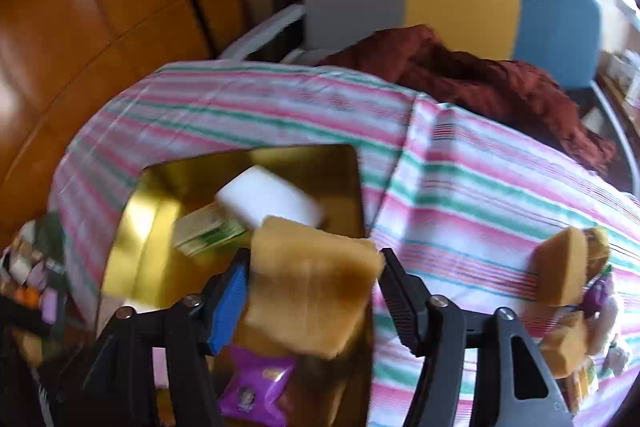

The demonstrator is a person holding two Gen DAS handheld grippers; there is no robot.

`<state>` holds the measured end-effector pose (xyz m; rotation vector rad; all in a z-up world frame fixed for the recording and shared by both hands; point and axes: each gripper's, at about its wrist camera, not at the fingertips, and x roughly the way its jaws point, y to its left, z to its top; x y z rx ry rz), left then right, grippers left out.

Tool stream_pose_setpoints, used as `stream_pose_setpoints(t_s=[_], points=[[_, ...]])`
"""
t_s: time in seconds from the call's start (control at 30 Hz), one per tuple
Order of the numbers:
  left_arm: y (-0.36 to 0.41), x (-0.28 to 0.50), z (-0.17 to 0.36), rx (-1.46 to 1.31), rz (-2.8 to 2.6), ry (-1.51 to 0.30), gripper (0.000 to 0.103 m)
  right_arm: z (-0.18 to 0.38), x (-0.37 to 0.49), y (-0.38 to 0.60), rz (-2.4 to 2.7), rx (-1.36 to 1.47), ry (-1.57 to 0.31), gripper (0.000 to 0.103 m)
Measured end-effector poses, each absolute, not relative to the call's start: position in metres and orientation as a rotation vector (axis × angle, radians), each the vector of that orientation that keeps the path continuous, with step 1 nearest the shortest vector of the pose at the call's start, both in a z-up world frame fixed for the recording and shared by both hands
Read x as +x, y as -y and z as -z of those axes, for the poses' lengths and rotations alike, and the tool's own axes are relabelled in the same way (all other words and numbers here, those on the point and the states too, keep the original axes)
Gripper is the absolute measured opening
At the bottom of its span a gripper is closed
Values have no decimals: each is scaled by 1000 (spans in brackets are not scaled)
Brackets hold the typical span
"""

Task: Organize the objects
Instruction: 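Lower the purple packet and sponge cake into the gold tray and release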

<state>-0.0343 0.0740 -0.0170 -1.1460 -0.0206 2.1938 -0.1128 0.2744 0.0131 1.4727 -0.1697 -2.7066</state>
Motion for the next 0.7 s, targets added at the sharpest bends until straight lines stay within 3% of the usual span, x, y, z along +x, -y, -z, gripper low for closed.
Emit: stream_pose_setpoints(t_s=[0.13,0.37,0.7], points=[[-70,-36,15,-1145,-2214,50,71,-11,-103,-285,2689,1457,232,79],[-68,-31,9,-1130,-2320,51,74,5,-65,-293,2691,1477,285,79],[-64,-20,4,-1135,-2444,-13,75,9,-20,-285,2745,1420,209,80]])
